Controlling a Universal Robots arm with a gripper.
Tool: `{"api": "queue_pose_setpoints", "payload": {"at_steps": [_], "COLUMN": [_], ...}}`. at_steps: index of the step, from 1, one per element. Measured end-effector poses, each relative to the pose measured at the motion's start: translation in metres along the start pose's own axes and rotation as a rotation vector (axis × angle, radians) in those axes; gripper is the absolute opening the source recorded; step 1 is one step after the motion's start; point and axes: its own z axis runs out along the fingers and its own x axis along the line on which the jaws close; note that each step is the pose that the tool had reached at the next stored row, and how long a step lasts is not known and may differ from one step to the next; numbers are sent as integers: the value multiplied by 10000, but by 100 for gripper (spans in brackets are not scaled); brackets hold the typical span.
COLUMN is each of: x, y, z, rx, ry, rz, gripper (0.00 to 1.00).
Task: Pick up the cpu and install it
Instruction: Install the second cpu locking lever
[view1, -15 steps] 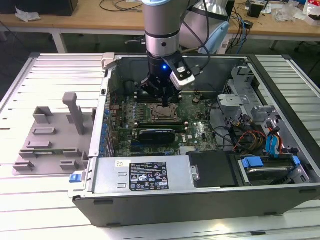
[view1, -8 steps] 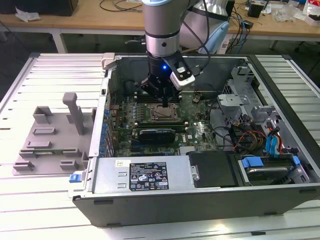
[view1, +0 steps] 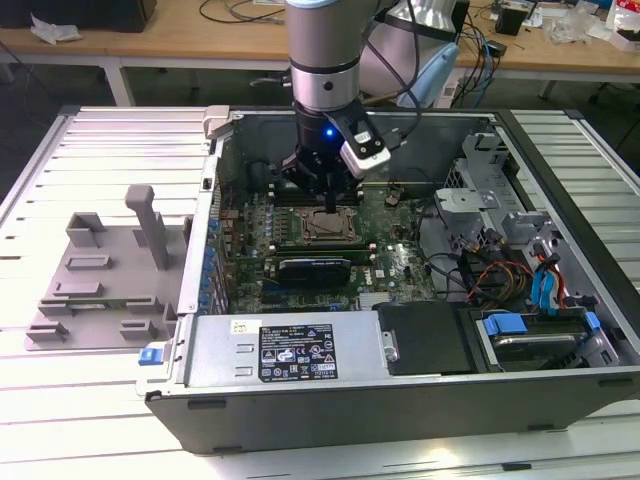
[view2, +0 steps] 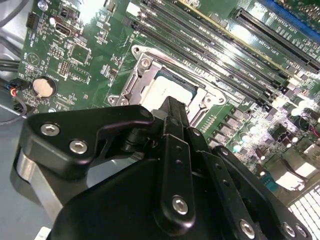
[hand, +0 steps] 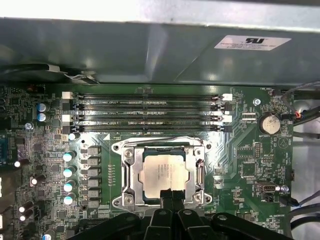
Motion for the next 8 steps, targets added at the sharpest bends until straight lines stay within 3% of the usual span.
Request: {"api": "queue_pose_setpoints", "payload": {"at_steps": [4, 7, 8], "x": [-2, -2, -2], "y": [-2, -67, -115], "z": [-18, -15, -14], "rx": [0, -1, -1], "ry": [0, -1, -1], "rz": [1, 1, 0], "gripper": [11, 11, 11]}}
